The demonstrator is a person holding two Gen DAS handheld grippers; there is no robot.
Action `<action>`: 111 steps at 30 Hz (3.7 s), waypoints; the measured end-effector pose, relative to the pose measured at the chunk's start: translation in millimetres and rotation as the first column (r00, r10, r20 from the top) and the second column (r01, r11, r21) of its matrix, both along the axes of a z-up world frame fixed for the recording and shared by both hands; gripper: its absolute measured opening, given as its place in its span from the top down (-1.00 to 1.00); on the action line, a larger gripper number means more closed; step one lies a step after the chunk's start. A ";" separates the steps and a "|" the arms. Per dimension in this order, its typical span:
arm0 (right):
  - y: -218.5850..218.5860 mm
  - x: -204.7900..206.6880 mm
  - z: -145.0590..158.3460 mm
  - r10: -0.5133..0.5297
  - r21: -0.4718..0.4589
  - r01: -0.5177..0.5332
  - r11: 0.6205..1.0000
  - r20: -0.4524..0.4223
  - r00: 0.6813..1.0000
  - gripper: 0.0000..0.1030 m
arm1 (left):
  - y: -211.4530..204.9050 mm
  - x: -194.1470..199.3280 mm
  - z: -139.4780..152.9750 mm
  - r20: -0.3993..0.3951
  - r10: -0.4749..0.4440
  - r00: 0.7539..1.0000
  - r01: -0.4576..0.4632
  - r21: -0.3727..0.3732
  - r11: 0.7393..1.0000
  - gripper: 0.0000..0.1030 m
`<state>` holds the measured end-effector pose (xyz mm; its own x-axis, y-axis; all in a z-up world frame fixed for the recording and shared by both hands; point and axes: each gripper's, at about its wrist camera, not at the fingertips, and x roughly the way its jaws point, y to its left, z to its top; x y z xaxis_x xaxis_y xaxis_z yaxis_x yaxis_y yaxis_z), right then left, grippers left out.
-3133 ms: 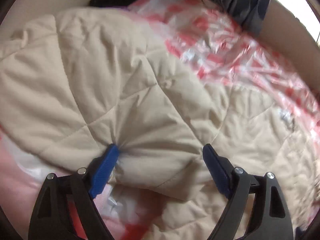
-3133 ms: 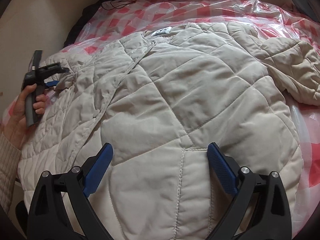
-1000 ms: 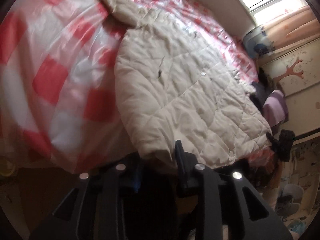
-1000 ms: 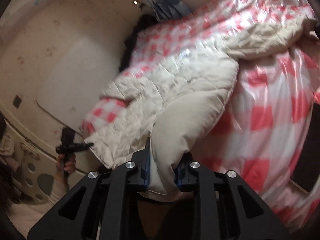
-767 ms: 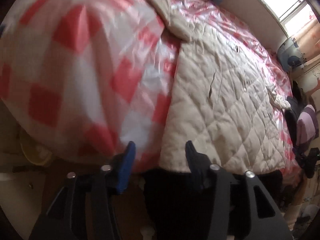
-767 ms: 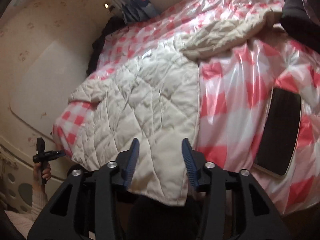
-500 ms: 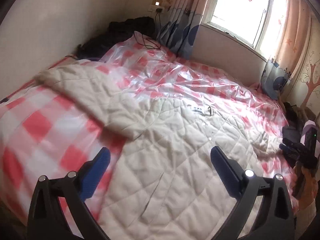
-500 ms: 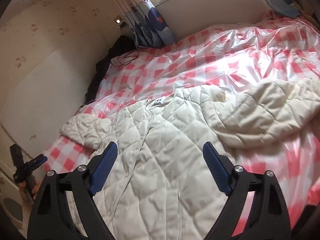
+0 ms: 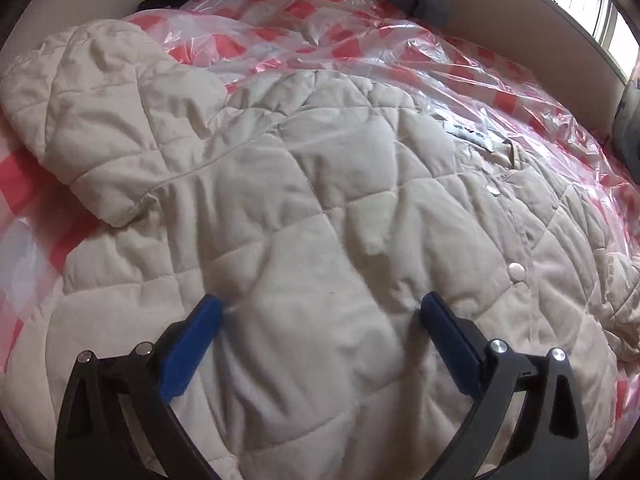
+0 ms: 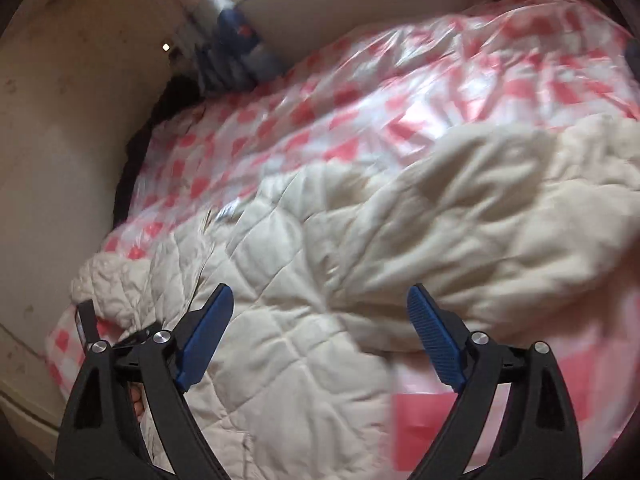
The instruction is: Fold large clothes
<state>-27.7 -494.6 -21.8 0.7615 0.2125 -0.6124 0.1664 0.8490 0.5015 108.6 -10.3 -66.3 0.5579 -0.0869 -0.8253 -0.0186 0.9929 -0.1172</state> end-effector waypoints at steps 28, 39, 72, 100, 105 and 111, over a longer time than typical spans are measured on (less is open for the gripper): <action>-217.1 -40.5 -17.9 -0.467 0.269 0.408 0.873 0.211 0.859 0.46 | -54.2 -35.9 35.3 0.206 -0.170 0.964 0.133 0.184 0.974 -0.86; -239.2 -35.6 -60.2 -0.547 0.390 0.481 0.785 0.071 0.834 0.41 | -55.6 -44.8 39.4 0.229 -0.176 0.957 0.131 0.200 0.971 -0.86; -105.4 34.6 88.4 -0.291 0.184 0.236 0.954 0.379 0.879 0.77 | -32.4 -59.8 61.9 0.289 -0.147 0.946 0.105 0.156 0.982 -0.86; 207.8 186.2 67.2 0.166 -0.019 -0.169 0.985 0.342 0.925 0.77 | 60.8 -53.4 87.8 0.274 0.053 0.960 -0.046 -0.031 0.998 -0.86; 254.4 200.1 28.6 0.223 -0.051 -0.217 0.975 0.268 0.937 0.77 | 89.8 -48.0 85.7 0.241 0.133 0.961 -0.116 -0.083 0.990 -0.86; 306.3 209.1 -18.8 0.305 -0.137 -0.284 0.949 0.167 0.937 0.71 | 98.9 -48.7 87.7 0.240 0.148 0.959 -0.130 -0.092 0.987 -0.86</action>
